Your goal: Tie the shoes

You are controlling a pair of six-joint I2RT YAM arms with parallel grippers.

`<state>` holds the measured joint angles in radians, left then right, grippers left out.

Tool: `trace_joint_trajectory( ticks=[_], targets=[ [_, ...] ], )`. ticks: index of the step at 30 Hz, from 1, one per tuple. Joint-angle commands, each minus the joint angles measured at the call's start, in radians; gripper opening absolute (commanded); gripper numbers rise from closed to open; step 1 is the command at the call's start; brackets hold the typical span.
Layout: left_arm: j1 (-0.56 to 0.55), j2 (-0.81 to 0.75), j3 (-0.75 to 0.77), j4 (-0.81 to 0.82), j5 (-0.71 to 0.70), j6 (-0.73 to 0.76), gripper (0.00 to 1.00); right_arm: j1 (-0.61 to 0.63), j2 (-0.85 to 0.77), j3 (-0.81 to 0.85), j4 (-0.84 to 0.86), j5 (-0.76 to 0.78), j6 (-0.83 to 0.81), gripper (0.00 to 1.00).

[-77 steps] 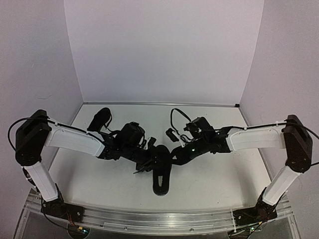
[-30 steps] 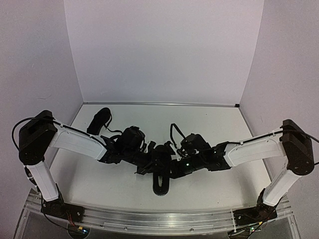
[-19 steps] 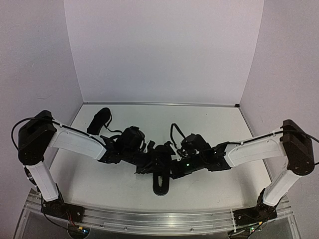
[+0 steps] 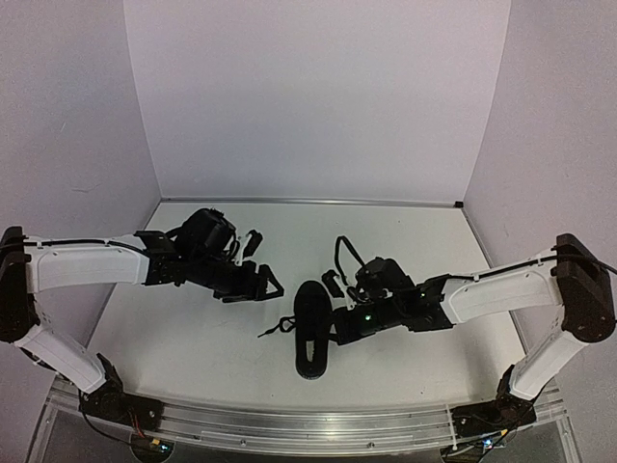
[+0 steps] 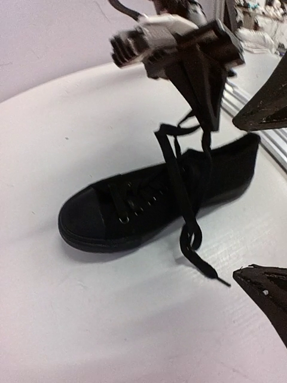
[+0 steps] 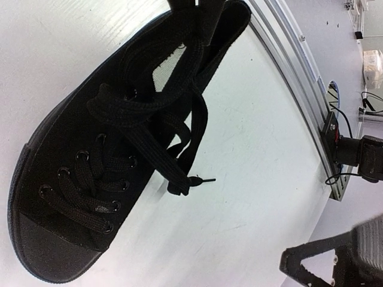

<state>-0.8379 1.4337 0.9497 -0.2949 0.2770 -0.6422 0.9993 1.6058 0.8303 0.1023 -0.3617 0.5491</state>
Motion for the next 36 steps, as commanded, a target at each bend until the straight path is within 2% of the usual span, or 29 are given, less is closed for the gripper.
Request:
trace_joint_trajectory(
  ticks=[1,8,12,18,26,31,36],
  targets=[
    [-0.004,-0.001,0.044,-0.207,-0.122,0.287,0.73,-0.002,-0.043,0.006,-0.015,0.029,-0.002,0.00],
    [-0.056,0.081,0.053,-0.278,-0.265,0.474,0.61,-0.004,-0.028,0.024,-0.035,0.047,0.009,0.00],
    [-0.066,0.110,0.055,-0.229,-0.248,0.591,0.55,-0.004,-0.017,0.033,-0.039,0.048,0.017,0.00],
    [-0.079,0.204,0.070,-0.136,-0.177,0.761,0.53,-0.007,-0.009,0.042,-0.057,0.064,0.028,0.00],
    [-0.099,0.307,0.091,-0.064,-0.140,0.843,0.49,-0.011,-0.020,0.039,-0.070,0.073,0.031,0.00],
    [-0.111,0.371,0.107,-0.033,-0.155,0.869,0.47,-0.012,-0.021,0.037,-0.070,0.075,0.037,0.00],
    [-0.118,0.421,0.130,-0.041,-0.208,0.880,0.40,-0.013,-0.029,0.031,-0.071,0.076,0.040,0.00]
  ],
)
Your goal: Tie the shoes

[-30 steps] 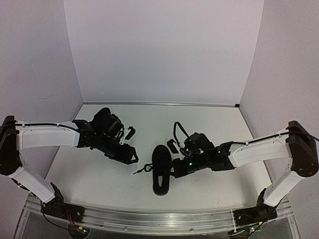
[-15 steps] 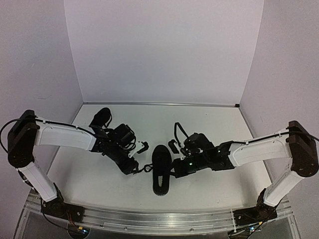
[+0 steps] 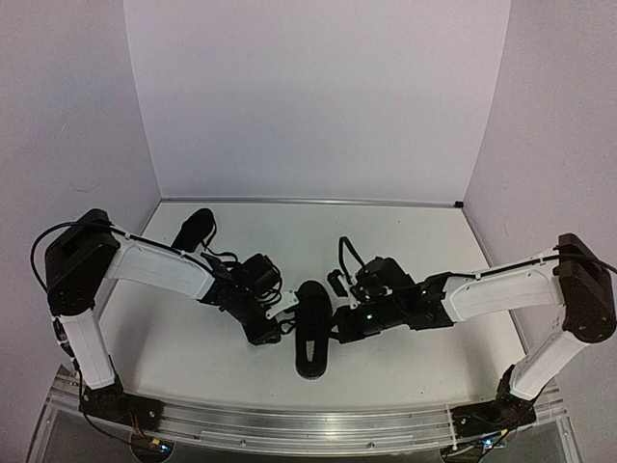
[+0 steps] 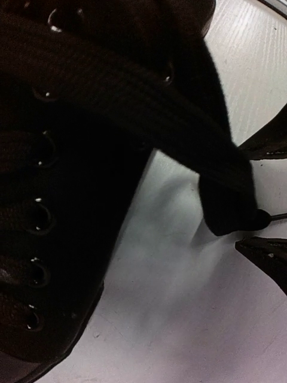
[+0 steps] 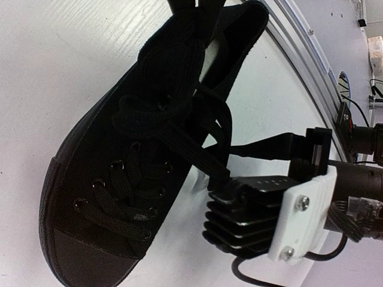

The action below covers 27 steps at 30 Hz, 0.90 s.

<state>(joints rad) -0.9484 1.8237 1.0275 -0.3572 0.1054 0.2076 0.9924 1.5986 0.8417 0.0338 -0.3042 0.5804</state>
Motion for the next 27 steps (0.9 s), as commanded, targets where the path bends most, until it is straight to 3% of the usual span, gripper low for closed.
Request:
trace_joint_trajectory(
  ticks=[1,10,21,27],
  targets=[
    [-0.007,0.037,0.054,0.014,-0.052,0.030,0.37,-0.006,-0.024,0.018,-0.002,0.019,0.008,0.00],
    [0.026,-0.020,0.011,-0.031,-0.168,-0.049,0.00,-0.009,-0.050,-0.001,-0.015,0.033,0.019,0.00],
    [0.150,-0.260,-0.039,-0.046,-0.244,-0.214,0.00,-0.027,-0.134,-0.068,-0.107,0.081,0.030,0.00],
    [0.186,-0.309,-0.035,-0.107,-0.281,-0.283,0.00,-0.035,-0.171,-0.098,-0.154,0.110,0.039,0.00]
  ],
)
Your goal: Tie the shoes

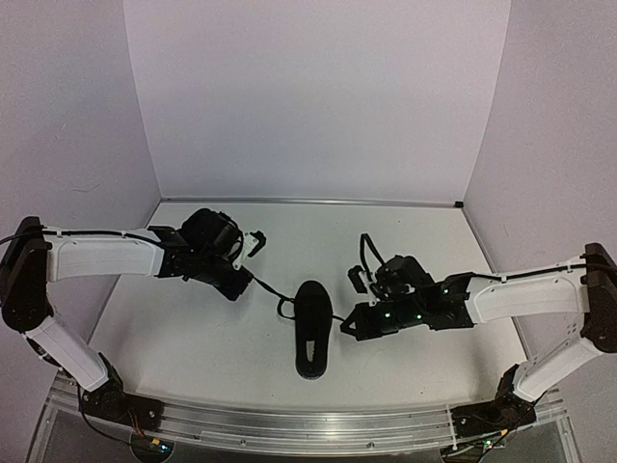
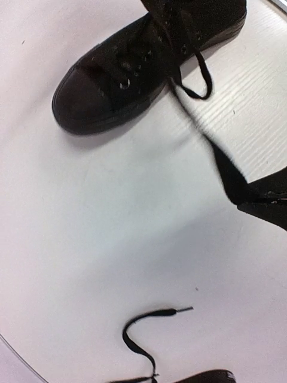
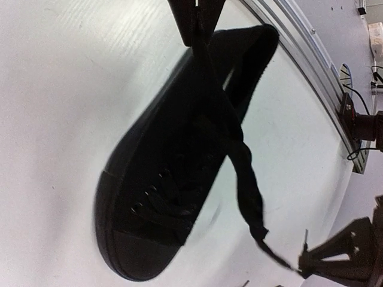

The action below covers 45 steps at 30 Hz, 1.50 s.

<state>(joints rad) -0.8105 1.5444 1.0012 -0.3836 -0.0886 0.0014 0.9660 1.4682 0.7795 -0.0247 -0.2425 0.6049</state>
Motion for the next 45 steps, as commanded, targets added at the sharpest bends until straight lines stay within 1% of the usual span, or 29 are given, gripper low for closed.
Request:
trace_joint_trajectory(
  ticks=[1,7,12,15,19,21,24,30,38,45],
  targets=[
    [0.054,-0.030,-0.008,-0.090,-0.090,-0.086,0.00,-0.010,-0.044,-0.039,-0.101,0.050,0.015,0.00],
    [0.084,-0.042,-0.003,-0.148,-0.133,-0.128,0.00,-0.010,-0.070,-0.049,-0.141,0.066,0.013,0.00],
    [0.111,-0.082,0.002,-0.200,-0.128,-0.193,0.00,-0.021,-0.139,-0.073,-0.210,0.148,0.059,0.00],
    [0.113,-0.095,0.003,-0.229,-0.113,-0.224,0.00,-0.043,-0.220,-0.111,-0.282,0.243,0.133,0.00],
    [0.113,-0.108,-0.006,-0.259,-0.103,-0.264,0.00,-0.082,-0.378,-0.160,-0.411,0.399,0.246,0.00],
    [0.113,-0.115,-0.015,-0.259,-0.093,-0.281,0.00,-0.105,-0.460,-0.177,-0.460,0.444,0.295,0.00],
    [0.112,-0.107,-0.018,-0.269,-0.082,-0.311,0.00,-0.126,-0.525,-0.197,-0.526,0.499,0.347,0.00],
    [0.113,-0.072,-0.013,-0.306,-0.077,-0.392,0.00,-0.136,-0.571,-0.210,-0.647,0.568,0.467,0.00],
    [0.115,-0.100,-0.056,-0.372,-0.103,-0.507,0.00,-0.137,-0.670,-0.227,-0.809,0.652,0.613,0.00],
    [0.117,-0.069,-0.079,-0.385,-0.076,-0.534,0.00,-0.137,-0.702,-0.231,-0.902,0.697,0.703,0.00]
  ],
)
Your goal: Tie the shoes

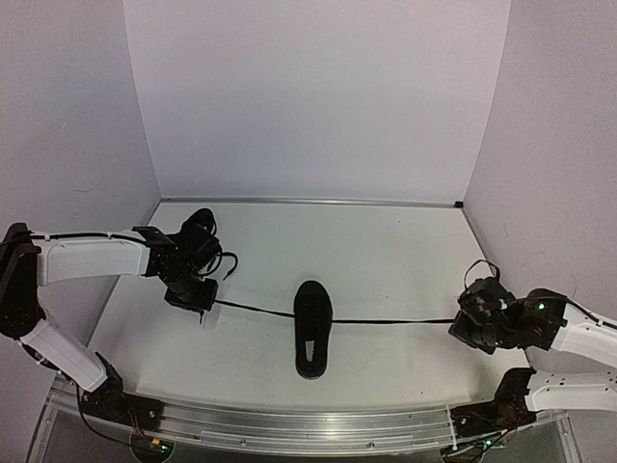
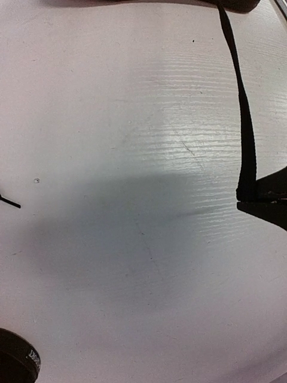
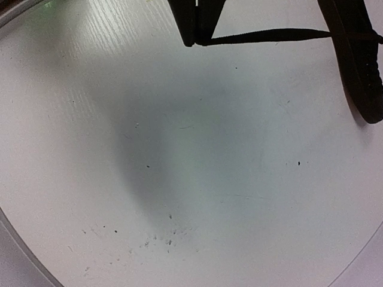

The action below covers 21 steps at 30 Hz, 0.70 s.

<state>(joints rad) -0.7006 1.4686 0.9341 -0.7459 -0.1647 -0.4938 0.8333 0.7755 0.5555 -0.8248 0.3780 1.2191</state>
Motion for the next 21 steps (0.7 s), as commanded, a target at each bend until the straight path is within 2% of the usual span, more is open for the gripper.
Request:
trace_joint_trajectory(
  ticks=[1,7,12,18,21],
  targets=[
    [0.007,0.014,-0.013,-0.021,0.003,-0.040,0.00,-0.004,-0.013,-0.010,-0.112,0.080,0.103,0.00],
    [0.007,0.056,-0.013,-0.013,0.045,-0.035,0.00,-0.004,-0.030,-0.011,-0.138,0.131,0.178,0.00],
    [0.009,0.083,-0.011,-0.038,0.020,-0.038,0.00,-0.007,-0.015,0.031,-0.164,0.202,0.183,0.00],
    [0.041,0.095,-0.030,-0.042,0.018,-0.042,0.00,-0.012,0.009,0.022,-0.167,0.199,0.194,0.00],
    [0.039,0.105,-0.027,0.021,0.107,-0.011,0.00,-0.012,0.046,0.010,-0.078,0.170,0.135,0.00]
  ],
)
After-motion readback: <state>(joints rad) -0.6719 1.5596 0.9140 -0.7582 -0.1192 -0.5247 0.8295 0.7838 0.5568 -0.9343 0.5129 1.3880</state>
